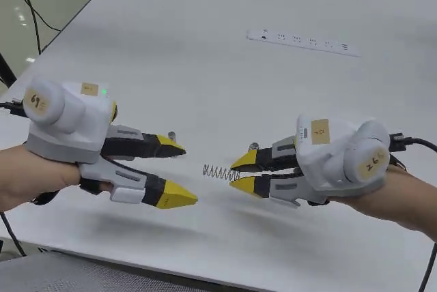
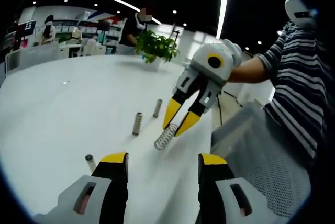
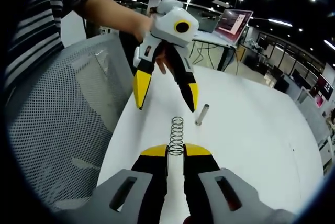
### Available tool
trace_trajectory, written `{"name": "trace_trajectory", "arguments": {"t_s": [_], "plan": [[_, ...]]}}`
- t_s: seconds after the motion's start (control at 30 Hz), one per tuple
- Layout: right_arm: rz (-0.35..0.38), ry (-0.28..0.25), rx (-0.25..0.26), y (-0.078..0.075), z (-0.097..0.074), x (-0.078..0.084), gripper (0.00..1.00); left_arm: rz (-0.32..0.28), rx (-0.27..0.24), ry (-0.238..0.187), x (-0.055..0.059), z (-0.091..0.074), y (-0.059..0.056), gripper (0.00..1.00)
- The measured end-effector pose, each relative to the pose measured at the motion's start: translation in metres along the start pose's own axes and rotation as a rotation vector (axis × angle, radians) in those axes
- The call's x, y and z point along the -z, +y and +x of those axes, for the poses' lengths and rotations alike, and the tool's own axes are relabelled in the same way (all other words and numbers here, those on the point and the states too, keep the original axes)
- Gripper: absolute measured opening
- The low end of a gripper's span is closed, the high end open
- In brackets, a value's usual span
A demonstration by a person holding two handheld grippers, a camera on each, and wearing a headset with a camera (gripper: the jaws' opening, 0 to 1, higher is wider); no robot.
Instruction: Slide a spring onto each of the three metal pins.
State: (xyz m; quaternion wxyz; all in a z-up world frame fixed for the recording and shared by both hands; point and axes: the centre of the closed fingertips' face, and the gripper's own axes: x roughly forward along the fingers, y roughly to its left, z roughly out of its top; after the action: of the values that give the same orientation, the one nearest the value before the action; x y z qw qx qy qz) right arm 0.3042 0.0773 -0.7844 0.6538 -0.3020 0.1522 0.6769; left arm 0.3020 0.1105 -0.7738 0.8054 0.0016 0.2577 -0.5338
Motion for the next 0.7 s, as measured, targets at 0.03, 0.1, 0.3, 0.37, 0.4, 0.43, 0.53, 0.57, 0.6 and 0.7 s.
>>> {"name": "trace_trajectory", "arguments": {"t_s": [0.03,0.1,0.3,0.37,0.4,0.43,0.53,0.57,0.6,0.7], "plan": [[-0.005,-0.003,-0.004,0.001,-0.001,-0.002,0.07,0.011,0.003,-0.002,-0.002,0.001,0.000,0.46],[-0.012,-0.012,-0.004,0.001,-0.002,-0.004,0.07,0.016,0.002,-0.017,-0.006,0.003,0.002,0.41],[-0.017,-0.025,0.003,-0.002,-0.006,-0.006,0.07,0.042,0.033,-0.044,-0.017,0.013,-0.002,0.31],[-0.014,-0.028,0.004,-0.002,-0.008,-0.006,0.07,0.060,0.043,-0.039,-0.017,0.018,-0.004,0.27],[-0.014,-0.028,0.004,-0.002,-0.009,-0.006,0.07,0.065,0.053,-0.039,-0.017,0.020,-0.005,0.26],[-0.015,-0.029,0.002,-0.002,-0.009,-0.006,0.07,0.065,0.056,-0.039,-0.017,0.021,-0.006,0.24],[-0.016,-0.029,-0.003,-0.001,-0.011,-0.006,0.07,0.074,0.065,-0.038,-0.018,0.026,-0.008,0.19],[-0.015,-0.033,-0.006,0.000,-0.012,-0.007,0.07,0.080,0.070,-0.039,-0.018,0.027,-0.009,0.18],[-0.014,-0.036,-0.007,0.000,-0.012,-0.008,0.07,0.082,0.071,-0.041,-0.019,0.028,-0.009,0.17],[-0.017,-0.037,-0.013,0.001,-0.012,-0.009,0.07,0.093,0.079,-0.050,-0.021,0.029,-0.012,0.12]]}}
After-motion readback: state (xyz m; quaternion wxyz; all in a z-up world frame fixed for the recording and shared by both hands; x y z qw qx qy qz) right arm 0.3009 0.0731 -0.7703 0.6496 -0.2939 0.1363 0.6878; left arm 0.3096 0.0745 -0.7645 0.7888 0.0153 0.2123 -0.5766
